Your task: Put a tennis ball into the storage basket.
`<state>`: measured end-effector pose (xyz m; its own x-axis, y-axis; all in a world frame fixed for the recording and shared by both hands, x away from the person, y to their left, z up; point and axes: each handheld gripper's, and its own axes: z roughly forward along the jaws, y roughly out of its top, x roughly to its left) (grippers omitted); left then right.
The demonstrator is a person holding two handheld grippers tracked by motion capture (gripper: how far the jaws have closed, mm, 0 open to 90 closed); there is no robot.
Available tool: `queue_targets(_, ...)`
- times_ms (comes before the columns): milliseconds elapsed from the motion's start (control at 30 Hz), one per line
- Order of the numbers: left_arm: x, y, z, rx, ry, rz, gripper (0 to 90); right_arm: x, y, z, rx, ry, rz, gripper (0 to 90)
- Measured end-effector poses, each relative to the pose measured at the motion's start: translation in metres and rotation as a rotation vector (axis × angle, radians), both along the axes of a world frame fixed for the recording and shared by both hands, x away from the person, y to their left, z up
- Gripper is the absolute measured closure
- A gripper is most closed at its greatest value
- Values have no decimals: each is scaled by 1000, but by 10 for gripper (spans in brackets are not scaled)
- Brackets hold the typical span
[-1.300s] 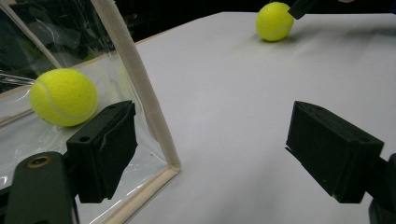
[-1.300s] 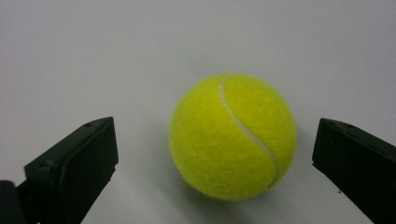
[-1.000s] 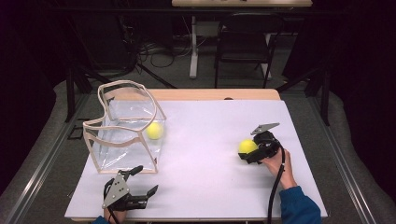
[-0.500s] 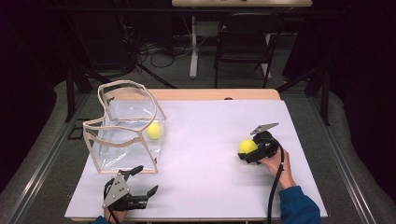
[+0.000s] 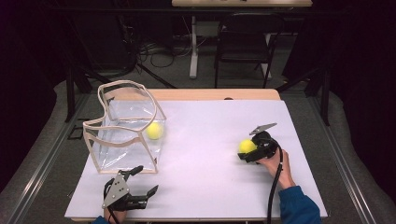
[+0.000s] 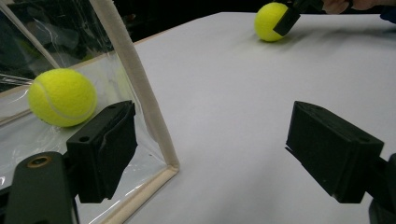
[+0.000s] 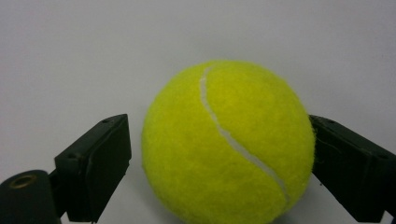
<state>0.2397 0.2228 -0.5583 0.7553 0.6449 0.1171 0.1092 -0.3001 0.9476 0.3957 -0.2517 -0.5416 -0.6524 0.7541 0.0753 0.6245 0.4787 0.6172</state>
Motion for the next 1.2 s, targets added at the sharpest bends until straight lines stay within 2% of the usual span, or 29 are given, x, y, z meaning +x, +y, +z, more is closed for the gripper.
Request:
queue_targets(400, 0, 0, 0, 1, 3, -3, 159, 1, 0, -2, -25, 16, -6, 246)
queue_targets(567, 0, 0, 0, 1, 3, -4, 159, 1, 0, -1, -26, 19, -8, 253)
queue_targets(900, 0, 0, 0, -1, 2, -4, 159, -1, 1, 2, -31, -15, -5, 255)
queue_targets(1200, 0, 0, 0, 0, 2, -3, 159, -3, 3, 6, -32, -23, 3, 256)
